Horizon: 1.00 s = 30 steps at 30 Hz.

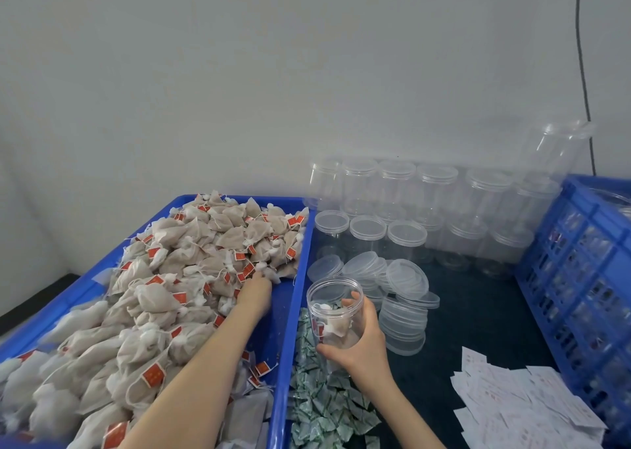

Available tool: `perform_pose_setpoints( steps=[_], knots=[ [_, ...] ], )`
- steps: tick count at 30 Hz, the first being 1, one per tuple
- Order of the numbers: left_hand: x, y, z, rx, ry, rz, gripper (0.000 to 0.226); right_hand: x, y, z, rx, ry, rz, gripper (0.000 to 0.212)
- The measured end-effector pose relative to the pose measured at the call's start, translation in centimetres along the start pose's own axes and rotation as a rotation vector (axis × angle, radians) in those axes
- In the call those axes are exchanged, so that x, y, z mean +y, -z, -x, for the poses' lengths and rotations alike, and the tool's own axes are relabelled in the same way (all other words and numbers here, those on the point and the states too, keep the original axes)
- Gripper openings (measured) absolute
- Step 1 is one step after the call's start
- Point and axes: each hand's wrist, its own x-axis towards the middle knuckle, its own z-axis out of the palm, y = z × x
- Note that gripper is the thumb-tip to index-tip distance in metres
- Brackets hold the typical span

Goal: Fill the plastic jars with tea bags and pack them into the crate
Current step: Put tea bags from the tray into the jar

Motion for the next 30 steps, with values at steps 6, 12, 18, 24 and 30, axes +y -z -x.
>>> perform_pose_setpoints(
  steps=[6, 12, 18, 24, 30],
  knots=[
    [0.9, 2.7, 0.0, 0.057, 0.019, 0.152, 0.015, -0.1, 0.0, -0.2, -0.001, -0.003, -0.001, 0.094],
    [2.7, 6.6, 1.2, 0.142, -0.058, 0.609, 0.017, 0.0, -0.2, -0.3, -0.008, -0.021, -0.001, 0.094],
    [3.8, 10.9, 4.2, 0.2, -0.184, 0.993, 0.004, 0.0, -0.5, -0.1, -0.023, -0.038, 0.003, 0.094],
    [5.0, 13.5, 6.6, 0.099, -0.292, 1.299, 0.008, 0.0, -0.4, 0.0, -0.028, -0.064, 0.02, 0.095],
    [5.3, 14.0, 7.8, -0.037, -0.445, 1.363, 0.017, 0.0, -0.4, 0.0, -0.019, -0.054, 0.017, 0.094]
  ],
)
